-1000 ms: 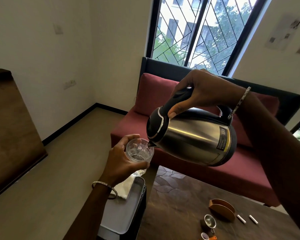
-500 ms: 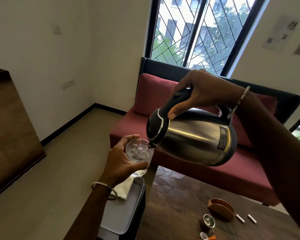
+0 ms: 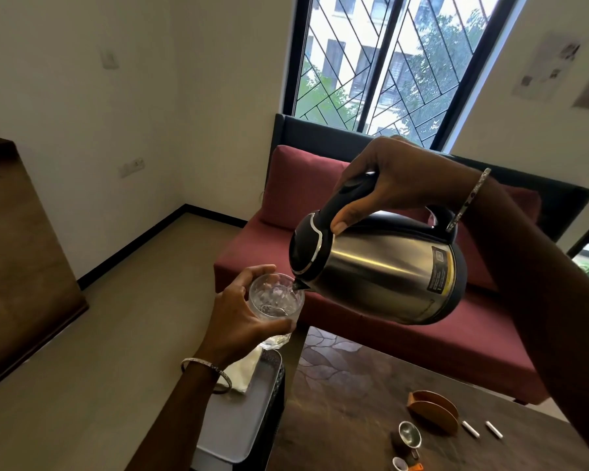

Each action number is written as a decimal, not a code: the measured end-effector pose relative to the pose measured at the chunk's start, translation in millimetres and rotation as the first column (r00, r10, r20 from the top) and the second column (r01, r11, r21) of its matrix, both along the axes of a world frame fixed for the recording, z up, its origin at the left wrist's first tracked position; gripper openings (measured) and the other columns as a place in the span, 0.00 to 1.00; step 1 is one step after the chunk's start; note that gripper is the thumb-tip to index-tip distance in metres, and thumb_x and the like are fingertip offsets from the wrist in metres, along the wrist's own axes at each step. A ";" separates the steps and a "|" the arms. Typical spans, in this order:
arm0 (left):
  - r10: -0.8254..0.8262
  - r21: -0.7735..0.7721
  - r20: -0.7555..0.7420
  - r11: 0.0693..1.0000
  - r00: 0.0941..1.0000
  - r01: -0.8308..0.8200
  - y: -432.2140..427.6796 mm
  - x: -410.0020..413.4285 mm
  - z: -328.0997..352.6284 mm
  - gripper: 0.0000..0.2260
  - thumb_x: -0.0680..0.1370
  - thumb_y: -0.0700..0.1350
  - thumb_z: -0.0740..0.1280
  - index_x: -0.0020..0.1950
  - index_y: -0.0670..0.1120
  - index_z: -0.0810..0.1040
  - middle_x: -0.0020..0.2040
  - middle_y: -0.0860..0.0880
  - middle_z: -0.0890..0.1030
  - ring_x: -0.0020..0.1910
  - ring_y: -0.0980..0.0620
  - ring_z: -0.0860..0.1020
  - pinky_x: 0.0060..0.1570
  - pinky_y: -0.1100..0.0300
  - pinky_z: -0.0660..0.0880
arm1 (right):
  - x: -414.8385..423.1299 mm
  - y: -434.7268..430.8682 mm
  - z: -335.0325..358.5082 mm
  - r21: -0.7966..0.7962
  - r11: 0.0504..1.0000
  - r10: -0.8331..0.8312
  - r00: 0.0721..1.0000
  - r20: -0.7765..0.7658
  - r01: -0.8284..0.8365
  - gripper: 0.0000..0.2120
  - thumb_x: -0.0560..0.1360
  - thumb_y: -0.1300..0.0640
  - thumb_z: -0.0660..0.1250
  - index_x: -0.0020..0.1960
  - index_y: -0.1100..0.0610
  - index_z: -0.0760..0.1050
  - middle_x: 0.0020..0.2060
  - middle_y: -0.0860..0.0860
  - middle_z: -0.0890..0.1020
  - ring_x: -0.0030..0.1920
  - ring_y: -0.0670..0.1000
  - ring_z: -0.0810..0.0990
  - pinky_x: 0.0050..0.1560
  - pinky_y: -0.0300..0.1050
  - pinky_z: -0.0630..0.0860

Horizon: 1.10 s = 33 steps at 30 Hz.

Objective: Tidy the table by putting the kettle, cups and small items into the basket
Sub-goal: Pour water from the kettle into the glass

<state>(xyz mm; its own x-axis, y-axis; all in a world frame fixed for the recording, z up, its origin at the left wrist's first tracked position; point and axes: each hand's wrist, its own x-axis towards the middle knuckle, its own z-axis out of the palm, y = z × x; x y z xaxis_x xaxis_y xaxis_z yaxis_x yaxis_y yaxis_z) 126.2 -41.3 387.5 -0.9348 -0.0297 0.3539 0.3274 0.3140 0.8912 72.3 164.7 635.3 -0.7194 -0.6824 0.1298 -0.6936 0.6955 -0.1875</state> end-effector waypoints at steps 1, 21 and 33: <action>-0.001 -0.001 0.001 1.000 1.000 0.001 0.1 -0.2 0.1 0.39 0.57 0.47 0.84 0.66 0.51 0.74 0.56 0.57 0.81 0.53 0.65 0.79 0.49 0.69 0.78 | -0.4 -0.3 -0.1 -0.002 1.000 0.000 1.000 0.000 0.000 0.20 0.58 0.32 0.77 0.44 0.42 0.86 0.37 0.42 0.86 0.44 0.44 0.83 0.54 0.52 0.79; -0.013 0.002 0.011 1.000 1.000 0.013 1.2 3.2 -2.4 0.39 0.56 0.48 0.84 0.65 0.54 0.74 0.56 0.57 0.81 0.53 0.61 0.80 0.51 0.61 0.80 | -1.5 0.6 0.9 0.009 1.000 0.026 1.000 0.016 -0.027 0.20 0.59 0.35 0.79 0.45 0.45 0.87 0.38 0.45 0.87 0.43 0.46 0.84 0.53 0.52 0.79; -0.015 -0.006 0.018 1.000 1.000 0.015 3.2 7.1 -7.1 0.39 0.56 0.49 0.83 0.65 0.53 0.74 0.56 0.57 0.81 0.53 0.64 0.80 0.49 0.68 0.78 | 1.2 4.5 -3.5 0.029 0.999 0.025 0.999 0.031 -0.026 0.19 0.59 0.35 0.79 0.45 0.44 0.87 0.39 0.44 0.87 0.44 0.45 0.84 0.52 0.51 0.80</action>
<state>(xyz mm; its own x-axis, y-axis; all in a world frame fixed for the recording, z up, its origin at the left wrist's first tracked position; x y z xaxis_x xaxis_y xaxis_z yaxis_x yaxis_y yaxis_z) 133.3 -38.1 380.4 -0.9414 -0.0137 0.3371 0.3160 0.3146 0.8951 73.6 169.2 631.8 -0.7049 -0.7038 0.0878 -0.7056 0.6831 -0.1885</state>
